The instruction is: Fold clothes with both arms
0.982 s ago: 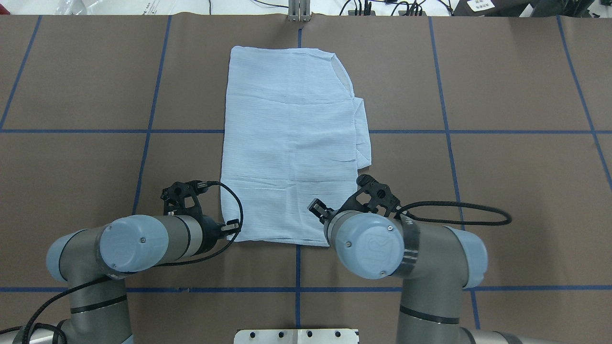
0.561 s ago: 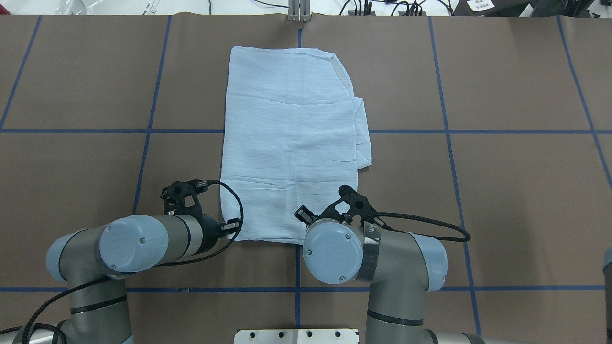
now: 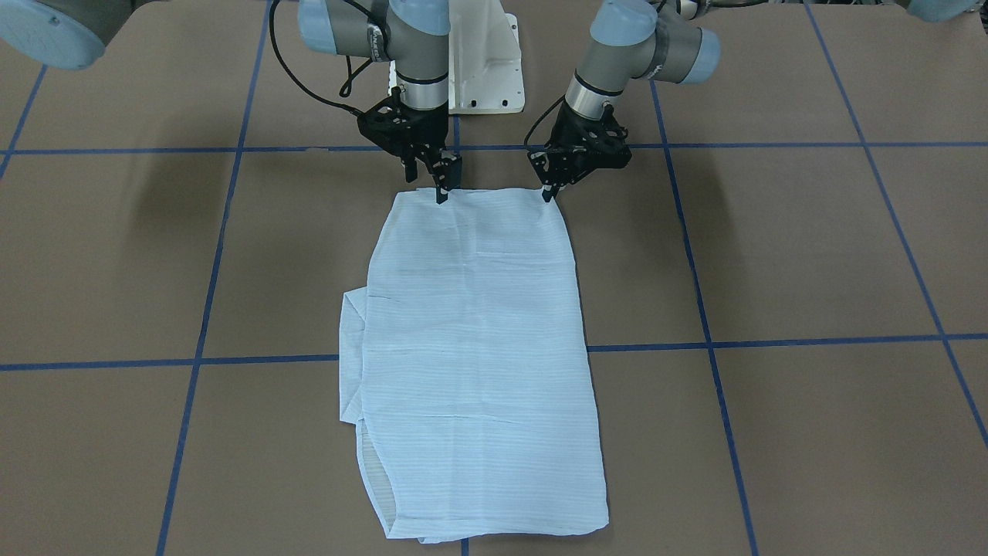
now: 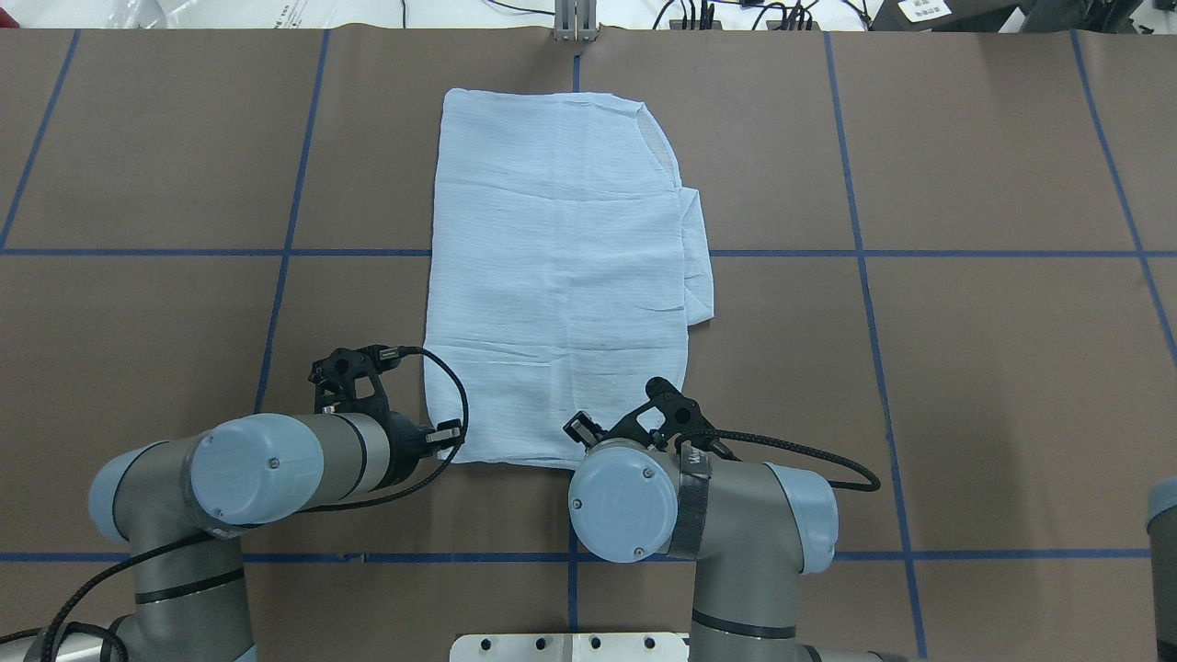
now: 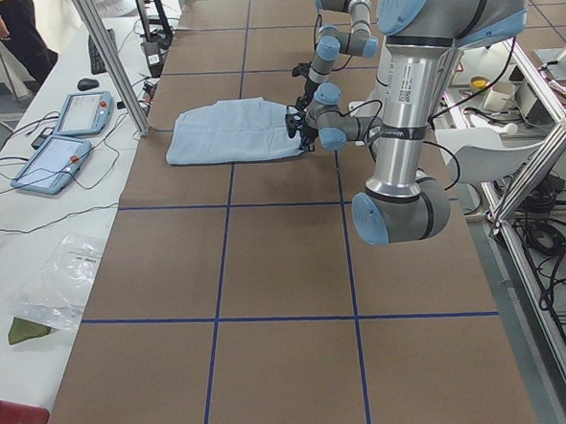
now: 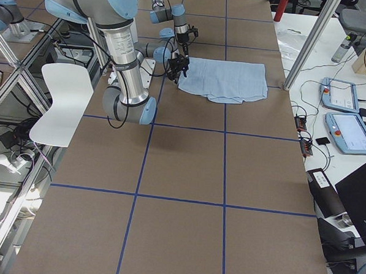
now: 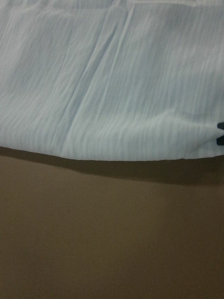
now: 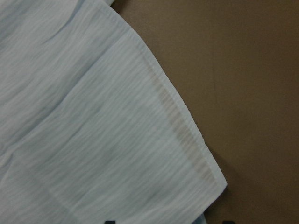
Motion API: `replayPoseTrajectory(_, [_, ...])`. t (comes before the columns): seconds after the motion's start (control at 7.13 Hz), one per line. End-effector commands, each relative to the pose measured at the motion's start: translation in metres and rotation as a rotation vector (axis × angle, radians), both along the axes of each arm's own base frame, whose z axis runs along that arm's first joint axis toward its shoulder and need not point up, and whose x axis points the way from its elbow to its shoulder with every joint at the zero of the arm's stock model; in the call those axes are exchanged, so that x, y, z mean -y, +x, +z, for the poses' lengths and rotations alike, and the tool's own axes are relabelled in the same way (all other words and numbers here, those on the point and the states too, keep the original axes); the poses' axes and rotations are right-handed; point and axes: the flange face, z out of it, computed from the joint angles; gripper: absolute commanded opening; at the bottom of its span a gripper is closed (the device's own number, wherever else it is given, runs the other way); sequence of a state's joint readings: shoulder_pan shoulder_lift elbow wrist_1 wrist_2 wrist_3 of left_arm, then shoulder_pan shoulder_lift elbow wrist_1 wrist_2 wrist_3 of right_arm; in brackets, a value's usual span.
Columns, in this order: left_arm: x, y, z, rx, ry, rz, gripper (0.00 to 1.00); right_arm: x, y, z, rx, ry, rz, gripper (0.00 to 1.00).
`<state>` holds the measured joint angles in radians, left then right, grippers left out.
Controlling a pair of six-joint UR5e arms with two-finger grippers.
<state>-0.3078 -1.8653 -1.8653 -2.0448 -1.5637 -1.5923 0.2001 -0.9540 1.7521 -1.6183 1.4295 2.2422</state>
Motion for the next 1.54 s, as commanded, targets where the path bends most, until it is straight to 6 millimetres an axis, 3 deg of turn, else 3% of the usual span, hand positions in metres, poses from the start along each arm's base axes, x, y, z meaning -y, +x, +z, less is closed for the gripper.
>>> replayPoseTrajectory(0.0, [0.0,0.0,0.0,0.0,0.0,-0.001,0.0,-0.002,-0.003,0.002,-0.004,-0.003,0.003,0.81])
replayPoseTrajectory(0.28, [0.0,0.0,0.0,0.0,0.0,-0.001,0.0,-0.005,-0.005,0.003,-0.005,0.001,0.001,0.8])
replayPoseTrajectory(0.7, [0.0,0.0,0.0,0.0,0.002,0.001,0.0,-0.005,-0.016,0.014,-0.03,-0.012,0.038,0.67])
replayPoseTrajectory(0.84, [0.0,0.0,0.001,0.002,0.001,0.0,0.0,-0.004,-0.017,0.005,-0.017,-0.011,0.042,0.57])
replayPoseTrajectory(0.98, [-0.001,0.0,0.001,0.002,0.0,0.001,0.0,-0.004,-0.017,0.0,-0.002,-0.024,0.059,0.24])
replayPoseTrajectory(1.12, [-0.001,0.0,0.001,0.002,0.0,0.001,0.0,-0.004,-0.017,-0.002,0.003,-0.024,0.059,0.0])
replayPoseTrajectory(1.4, [-0.001,0.001,0.002,0.005,0.0,0.003,0.0,-0.003,-0.015,-0.003,0.001,-0.01,0.06,0.0])
